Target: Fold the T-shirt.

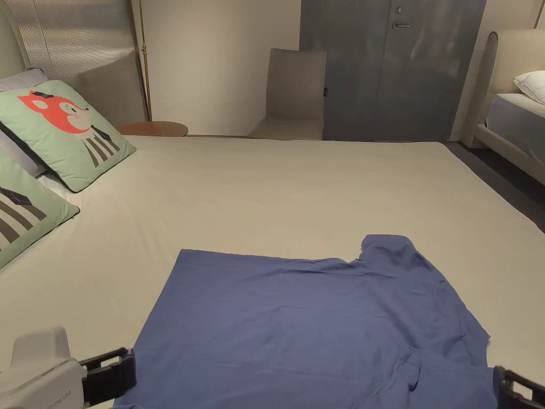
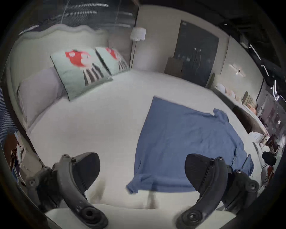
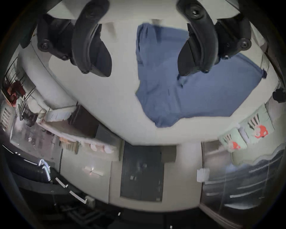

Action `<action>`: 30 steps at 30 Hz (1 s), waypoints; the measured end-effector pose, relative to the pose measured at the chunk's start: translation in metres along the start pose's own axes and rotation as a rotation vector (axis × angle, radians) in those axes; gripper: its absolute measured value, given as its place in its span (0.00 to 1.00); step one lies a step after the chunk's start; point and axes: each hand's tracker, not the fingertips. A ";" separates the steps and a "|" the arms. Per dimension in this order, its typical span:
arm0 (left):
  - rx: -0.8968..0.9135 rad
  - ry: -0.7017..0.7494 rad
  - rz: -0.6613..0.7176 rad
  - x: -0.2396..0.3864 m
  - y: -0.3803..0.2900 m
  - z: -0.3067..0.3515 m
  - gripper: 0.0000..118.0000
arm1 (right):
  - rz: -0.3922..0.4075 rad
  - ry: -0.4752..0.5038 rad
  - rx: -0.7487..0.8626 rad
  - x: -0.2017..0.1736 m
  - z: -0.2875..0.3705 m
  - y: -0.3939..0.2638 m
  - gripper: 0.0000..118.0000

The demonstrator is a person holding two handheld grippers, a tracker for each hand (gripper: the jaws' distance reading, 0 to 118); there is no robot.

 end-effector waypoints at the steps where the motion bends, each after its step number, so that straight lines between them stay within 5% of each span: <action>1: 0.033 0.000 -0.010 0.009 0.005 0.009 0.92 | -0.006 -0.005 0.038 -0.003 0.003 0.006 0.79; 3: 0.074 -0.009 -0.033 0.017 0.009 0.018 0.81 | -0.019 -0.014 0.092 -0.015 0.009 0.017 0.79; 5: 0.107 -0.014 -0.049 0.018 0.008 0.018 0.47 | -0.024 0.010 0.126 -0.019 0.013 0.021 0.69; 6: 0.110 -0.015 -0.058 0.021 0.008 0.019 0.23 | -0.031 0.027 0.139 -0.017 0.007 0.016 0.48; 8: 0.129 -0.011 -0.069 0.026 0.006 0.022 0.08 | -0.038 0.022 0.133 -0.022 0.007 0.017 0.12; 10: 0.126 -0.027 -0.068 0.025 0.005 0.019 0.00 | -0.036 0.018 0.135 -0.030 0.010 0.017 0.01; 17: 0.001 -0.024 -0.036 0.016 -0.004 0.008 0.01 | -0.029 0.053 0.088 -0.035 0.004 0.009 0.01; 19: -0.068 -0.017 -0.003 0.008 -0.011 -0.004 0.22 | -0.036 0.054 0.072 -0.032 -0.003 -0.002 0.01; 22: -0.198 0.017 -0.016 -0.001 -0.025 -0.027 0.79 | -0.034 0.058 0.056 -0.033 0.000 0.000 0.01; 23: -0.220 0.027 -0.012 -0.004 -0.031 -0.033 0.85 | -0.033 0.058 0.051 -0.033 0.000 0.000 0.01; 30: -0.315 0.043 -0.024 -0.010 -0.061 -0.053 0.74 | -0.028 0.061 0.017 -0.033 -0.001 -0.010 0.01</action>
